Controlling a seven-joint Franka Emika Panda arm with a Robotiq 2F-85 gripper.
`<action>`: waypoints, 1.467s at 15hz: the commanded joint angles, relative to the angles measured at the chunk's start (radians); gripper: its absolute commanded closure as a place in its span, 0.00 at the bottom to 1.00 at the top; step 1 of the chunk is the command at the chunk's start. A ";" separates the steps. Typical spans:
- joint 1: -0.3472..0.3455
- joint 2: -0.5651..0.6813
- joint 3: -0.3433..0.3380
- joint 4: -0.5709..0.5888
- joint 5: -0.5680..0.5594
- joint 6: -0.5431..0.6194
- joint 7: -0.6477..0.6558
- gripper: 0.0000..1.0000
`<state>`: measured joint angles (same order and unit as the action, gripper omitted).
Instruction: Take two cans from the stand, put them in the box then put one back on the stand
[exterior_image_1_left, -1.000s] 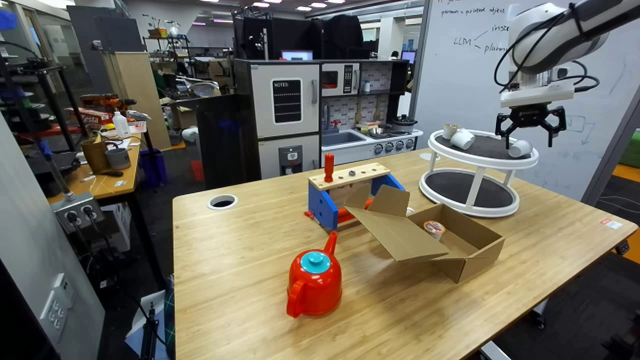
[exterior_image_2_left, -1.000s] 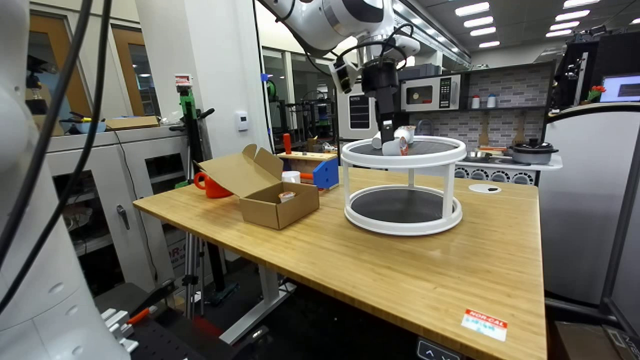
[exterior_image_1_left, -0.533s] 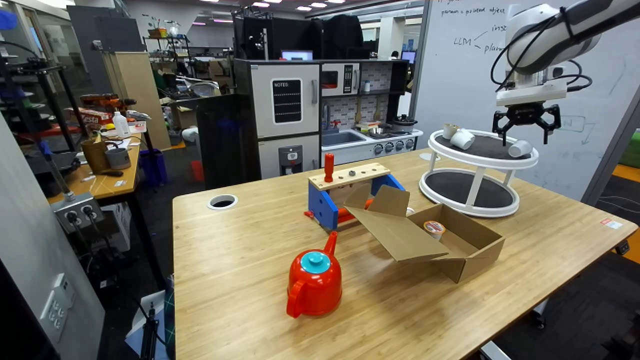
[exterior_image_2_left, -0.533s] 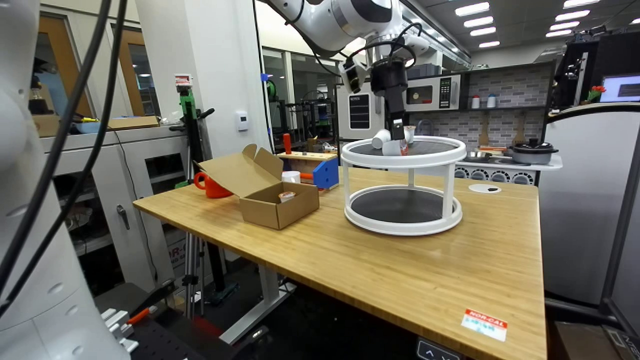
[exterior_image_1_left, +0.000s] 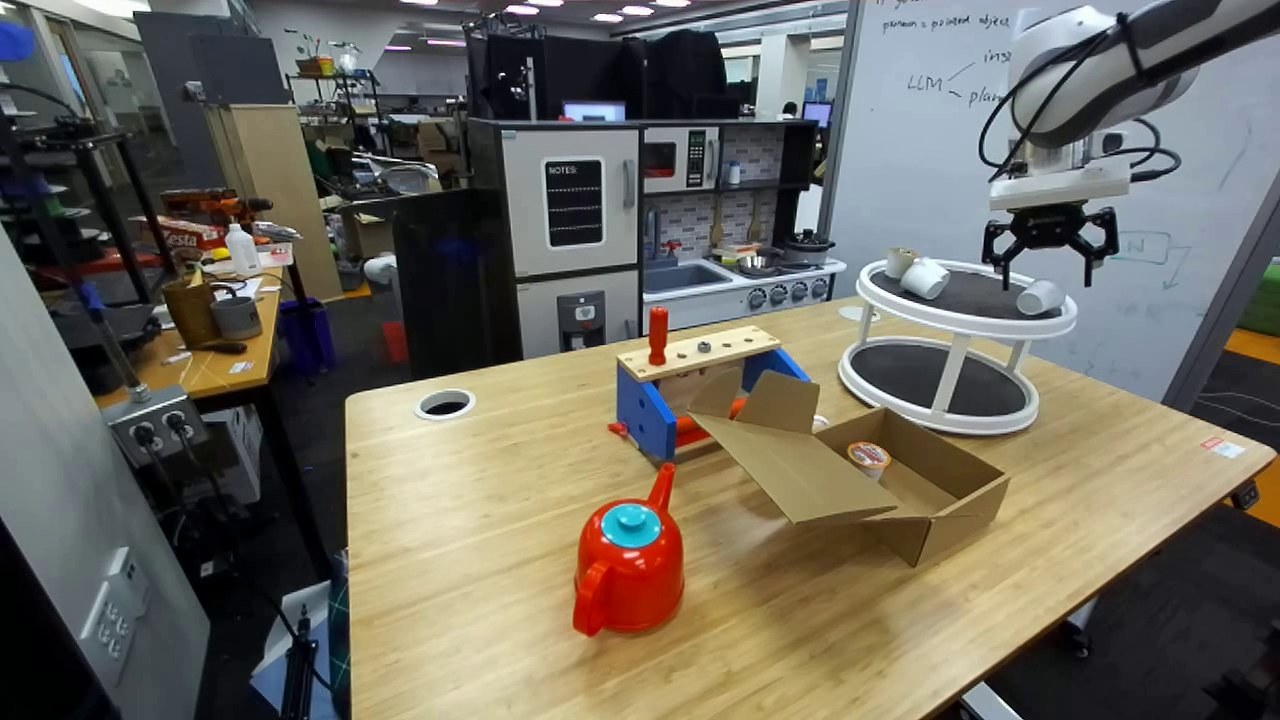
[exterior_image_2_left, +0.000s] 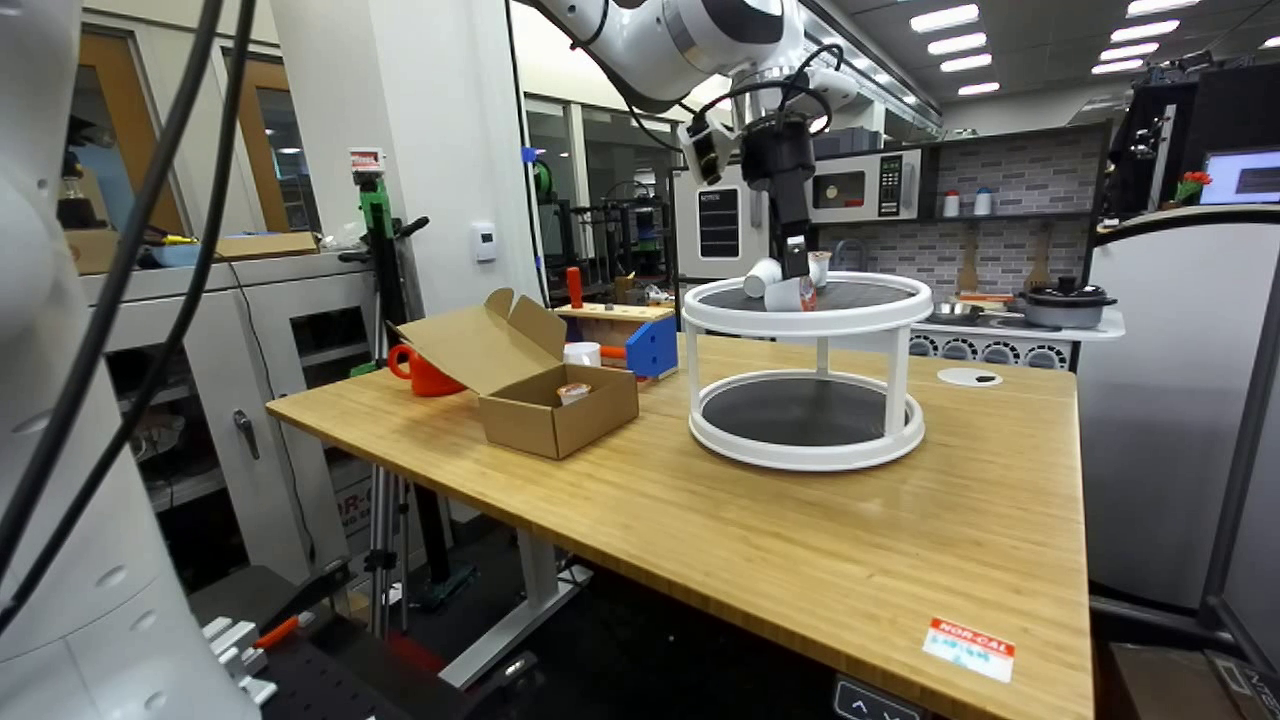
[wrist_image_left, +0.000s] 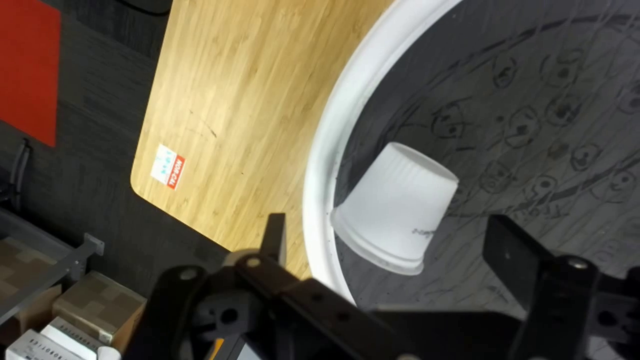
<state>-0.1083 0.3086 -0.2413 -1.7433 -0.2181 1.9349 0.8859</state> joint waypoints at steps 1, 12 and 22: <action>-0.006 0.017 0.003 0.035 0.010 -0.051 0.003 0.00; -0.001 0.013 0.009 0.027 0.009 -0.086 -0.001 0.38; 0.004 0.013 0.016 0.024 0.009 -0.103 -0.003 0.94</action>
<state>-0.1025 0.3141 -0.2326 -1.7408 -0.2184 1.8698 0.8859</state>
